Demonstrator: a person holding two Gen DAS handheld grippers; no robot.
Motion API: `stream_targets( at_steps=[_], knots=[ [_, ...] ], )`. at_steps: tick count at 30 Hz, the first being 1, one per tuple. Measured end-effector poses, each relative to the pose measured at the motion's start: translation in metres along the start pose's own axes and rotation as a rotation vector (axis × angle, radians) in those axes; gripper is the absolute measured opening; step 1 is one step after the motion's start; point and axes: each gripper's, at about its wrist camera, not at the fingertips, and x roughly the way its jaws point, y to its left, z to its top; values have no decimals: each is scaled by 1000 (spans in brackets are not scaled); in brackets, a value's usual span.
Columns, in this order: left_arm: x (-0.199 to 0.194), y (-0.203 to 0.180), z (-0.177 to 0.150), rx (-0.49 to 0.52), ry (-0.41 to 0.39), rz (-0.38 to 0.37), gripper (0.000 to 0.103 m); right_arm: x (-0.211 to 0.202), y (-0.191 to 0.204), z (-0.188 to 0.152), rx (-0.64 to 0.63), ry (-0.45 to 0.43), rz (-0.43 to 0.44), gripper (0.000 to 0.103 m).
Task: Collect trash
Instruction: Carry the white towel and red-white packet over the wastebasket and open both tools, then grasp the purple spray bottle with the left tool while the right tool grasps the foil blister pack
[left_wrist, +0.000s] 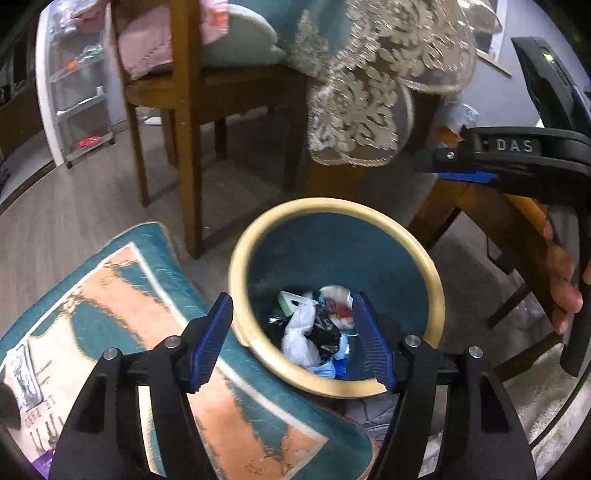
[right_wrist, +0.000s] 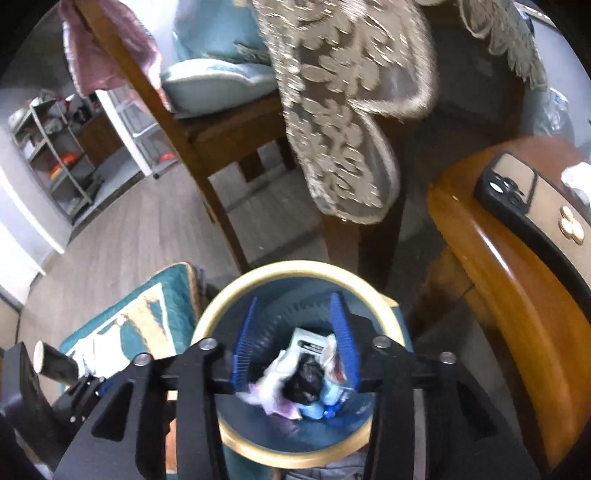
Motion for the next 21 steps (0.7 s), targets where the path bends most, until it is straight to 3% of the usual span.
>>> stream_targets(
  at_steps=[4,9,16,21],
  knots=[
    [-19,13,-2,-28,-20,23,73,-5,13,3,-9,-20,28,65],
    [-50,31,-7,-60,-58,68,84,-12,44,5,-56,-44,62,74],
    [-103,70,-28,-136,-101,145,91,-19,101,-1,-129,-52,130,79],
    [-130,105,-53,-190,-87,226,91,-23,150,-12,-195,-41,190,80]
  ],
)
